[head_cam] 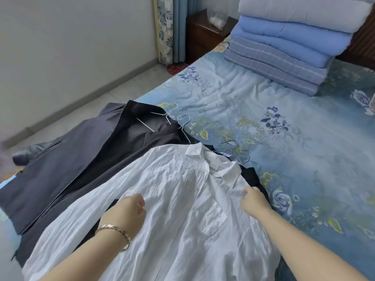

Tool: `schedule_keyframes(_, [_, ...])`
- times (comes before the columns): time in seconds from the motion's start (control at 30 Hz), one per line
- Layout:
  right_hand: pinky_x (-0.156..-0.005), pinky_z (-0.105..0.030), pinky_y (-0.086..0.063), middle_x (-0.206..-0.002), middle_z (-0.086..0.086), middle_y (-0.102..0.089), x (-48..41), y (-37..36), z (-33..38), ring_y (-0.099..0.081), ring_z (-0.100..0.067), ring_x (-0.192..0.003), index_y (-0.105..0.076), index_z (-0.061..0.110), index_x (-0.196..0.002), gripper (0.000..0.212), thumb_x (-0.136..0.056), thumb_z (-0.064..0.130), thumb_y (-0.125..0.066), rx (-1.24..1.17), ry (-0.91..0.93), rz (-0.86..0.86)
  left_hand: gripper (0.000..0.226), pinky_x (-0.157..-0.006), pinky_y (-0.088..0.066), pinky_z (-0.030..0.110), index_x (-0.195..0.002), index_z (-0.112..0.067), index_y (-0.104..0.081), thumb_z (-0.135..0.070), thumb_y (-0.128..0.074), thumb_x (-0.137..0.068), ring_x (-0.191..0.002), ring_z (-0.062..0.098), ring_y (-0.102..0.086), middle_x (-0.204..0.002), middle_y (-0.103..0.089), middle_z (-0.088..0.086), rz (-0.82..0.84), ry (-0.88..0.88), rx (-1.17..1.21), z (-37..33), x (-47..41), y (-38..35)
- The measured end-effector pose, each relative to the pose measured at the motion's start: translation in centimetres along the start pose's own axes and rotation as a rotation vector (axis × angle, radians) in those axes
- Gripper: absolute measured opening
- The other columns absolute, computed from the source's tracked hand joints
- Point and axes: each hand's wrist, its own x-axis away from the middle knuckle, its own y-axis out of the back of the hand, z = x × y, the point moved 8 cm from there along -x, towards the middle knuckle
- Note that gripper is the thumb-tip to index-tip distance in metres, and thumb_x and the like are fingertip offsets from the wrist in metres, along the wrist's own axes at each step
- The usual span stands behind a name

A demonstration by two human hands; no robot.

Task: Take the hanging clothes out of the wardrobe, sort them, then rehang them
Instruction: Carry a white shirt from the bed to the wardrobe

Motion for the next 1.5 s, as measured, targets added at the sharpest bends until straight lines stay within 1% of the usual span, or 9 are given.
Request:
schedule_keyframes(0.23, [-0.101,-0.036,-0.039,-0.142,-0.017,-0.037,-10.9,-2.8,-1.1,-0.042,-0.033,-0.128,-0.032,0.004,-0.141,0.054,-0.091,0.018,-0.049,-0.142,-0.154,0.111,0.015,-0.064,-0.039,0.020,-0.097,-0.034,-0.046,-0.023,-0.037,-0.094,-0.082,0.010,-0.051,-0.091,-0.049,-0.014,0.084,-0.001,-0.085,-2.2,-6.9,-4.9])
schedule_keyframes(0.43, [-0.076,-0.032,-0.042,-0.088,-0.012,-0.053,-13.2,-3.8,-1.7,-0.052,-0.029,-0.085,-0.049,0.010,-0.078,0.011,-0.087,0.016,-0.053,-0.308,-0.191,0.039,0.022,-0.068,-0.042,0.023,-0.107,-0.030,-0.053,-0.023,-0.037,-0.094,-0.084,0.015,-0.056,-0.099,-0.056,-0.009,0.104,-0.019,-0.074,-3.7,-9.3,-5.5])
schedule_keyframes(0.5, [-0.055,-0.028,-0.031,-0.064,-0.005,-0.041,-13.3,-3.2,-1.6,-0.041,-0.022,-0.061,-0.035,0.012,-0.060,0.033,-0.086,0.011,-0.055,-0.379,-0.166,-0.006,0.018,-0.064,-0.040,0.023,-0.102,-0.031,-0.051,-0.023,-0.037,-0.094,-0.083,0.014,-0.054,-0.097,-0.055,-0.010,0.103,-0.029,-0.074,-4.0,-9.2,-5.2])
schedule_keyframes(0.67, [-0.051,-0.016,-0.034,-0.073,-0.004,-0.050,-10.1,1.4,1.8,-0.045,-0.017,-0.066,-0.058,0.009,-0.076,0.013,-0.082,-0.001,-0.063,-0.698,0.044,-0.047,0.014,-0.062,-0.043,0.020,-0.093,-0.036,-0.044,-0.023,-0.038,-0.093,-0.082,0.011,-0.054,-0.093,-0.053,-0.014,0.073,-0.033,-0.033,-3.7,-7.6,-2.7])
schedule_keyframes(0.93, [-0.047,-0.005,-0.037,-0.073,-0.001,-0.057,3.2,7.0,10.0,-0.050,0.008,-0.058,-0.060,0.009,-0.077,0.023,-0.075,-0.014,-0.058,-0.557,0.408,0.107,0.016,-0.066,-0.045,0.021,-0.091,-0.036,-0.045,-0.022,-0.040,-0.092,-0.084,0.010,-0.057,-0.097,-0.059,-0.013,-0.017,0.018,0.061,-0.7,0.2,3.9])
schedule_keyframes(1.07, [-0.065,-0.012,-0.042,-0.085,-0.003,-0.068,12.3,9.3,13.9,-0.057,-0.004,-0.076,-0.064,0.013,-0.084,0.015,-0.077,0.021,-0.075,-0.614,0.538,0.079,0.016,-0.070,-0.048,0.024,-0.088,-0.037,-0.045,-0.022,-0.041,-0.092,-0.084,0.012,-0.058,-0.095,-0.059,-0.012,-0.074,0.040,0.081,2.3,6.6,8.1])
schedule_keyframes(1.13, [-0.065,-0.026,-0.044,-0.079,-0.011,-0.070,17.1,10.2,15.5,-0.060,-0.011,-0.071,-0.064,0.005,-0.076,0.047,-0.070,0.051,-0.075,-0.610,0.577,0.044,0.016,-0.075,-0.050,0.025,-0.087,-0.036,-0.047,-0.022,-0.041,-0.091,-0.088,0.012,-0.060,-0.097,-0.062,-0.012,-0.112,0.050,0.083,4.1,10.4,10.2])
schedule_keyframes(1.3, [-0.046,-0.020,-0.017,-0.035,0.008,-0.025,30.4,13.3,19.0,-0.024,-0.007,-0.038,-0.023,0.021,-0.052,0.058,-0.081,0.050,-0.064,-0.535,0.716,-0.081,0.017,-0.064,-0.045,0.022,-0.083,-0.033,-0.049,-0.020,-0.043,-0.092,-0.082,0.015,-0.059,-0.090,-0.061,-0.007,-0.271,0.089,0.148,9.8,22.0,16.0])
schedule_keyframes(1.5, [-0.059,-0.029,-0.030,-0.060,0.005,-0.042,48.1,14.3,22.7,-0.037,-0.009,-0.059,-0.056,-0.008,-0.073,0.073,-0.067,0.064,-0.066,-0.493,0.992,-0.106,0.022,-0.077,-0.048,0.027,-0.074,-0.030,-0.052,-0.015,-0.047,-0.089,-0.085,0.021,-0.060,-0.091,-0.065,0.001,-0.468,0.199,0.306,19.3,38.0,19.3])
